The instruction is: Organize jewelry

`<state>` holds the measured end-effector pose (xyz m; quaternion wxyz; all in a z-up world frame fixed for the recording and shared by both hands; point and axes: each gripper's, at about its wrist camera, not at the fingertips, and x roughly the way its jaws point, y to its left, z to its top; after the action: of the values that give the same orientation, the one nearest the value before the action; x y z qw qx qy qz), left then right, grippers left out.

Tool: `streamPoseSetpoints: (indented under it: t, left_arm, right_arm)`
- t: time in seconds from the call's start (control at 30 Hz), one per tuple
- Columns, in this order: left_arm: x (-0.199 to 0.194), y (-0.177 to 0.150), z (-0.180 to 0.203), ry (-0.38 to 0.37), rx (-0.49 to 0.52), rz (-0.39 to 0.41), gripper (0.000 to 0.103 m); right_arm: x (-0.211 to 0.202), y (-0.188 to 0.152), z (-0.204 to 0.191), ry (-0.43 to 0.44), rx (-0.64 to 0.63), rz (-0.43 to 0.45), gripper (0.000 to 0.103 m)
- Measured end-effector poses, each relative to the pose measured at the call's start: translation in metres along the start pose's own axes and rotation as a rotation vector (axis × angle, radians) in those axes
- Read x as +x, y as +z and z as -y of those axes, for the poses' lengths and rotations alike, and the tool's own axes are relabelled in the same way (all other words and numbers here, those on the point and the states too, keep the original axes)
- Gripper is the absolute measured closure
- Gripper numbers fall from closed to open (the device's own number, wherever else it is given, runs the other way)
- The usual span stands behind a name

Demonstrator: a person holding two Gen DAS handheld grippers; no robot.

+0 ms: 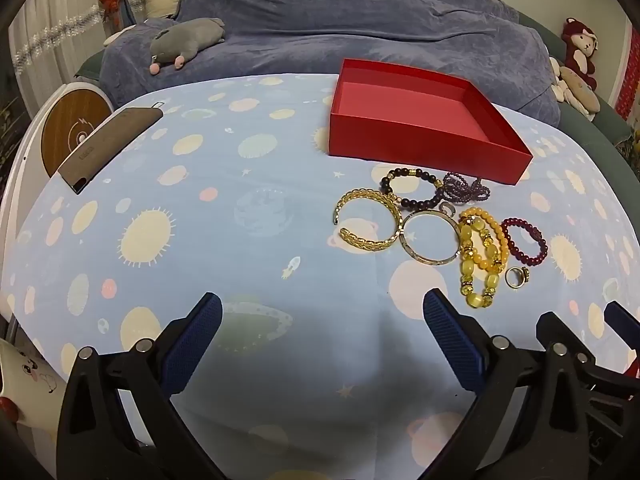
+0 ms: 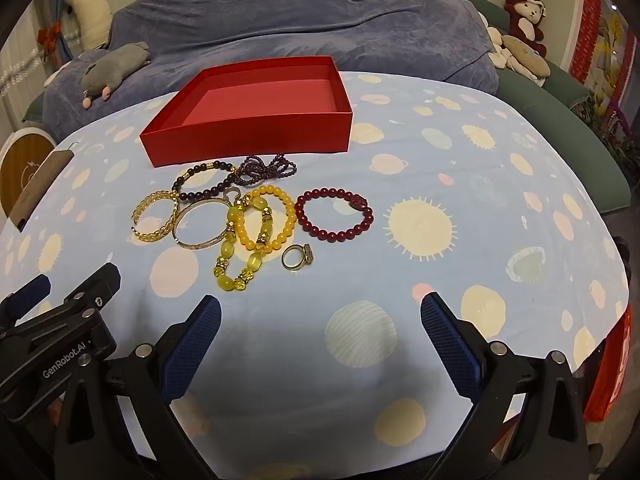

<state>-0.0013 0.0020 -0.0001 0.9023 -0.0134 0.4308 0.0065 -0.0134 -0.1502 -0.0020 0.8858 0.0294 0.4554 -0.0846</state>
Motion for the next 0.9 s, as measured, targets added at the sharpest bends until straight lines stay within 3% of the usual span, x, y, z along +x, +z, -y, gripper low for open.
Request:
streamPoseSetpoints:
  t: [0.9]
  left_arm:
    - [0.0032,0.0024,0.0022,0.008,0.033,-0.008,0.007]
  right_arm:
    - [-0.0001,-0.0001,-0.0036,-0.016,-0.03,0.014,0.007]
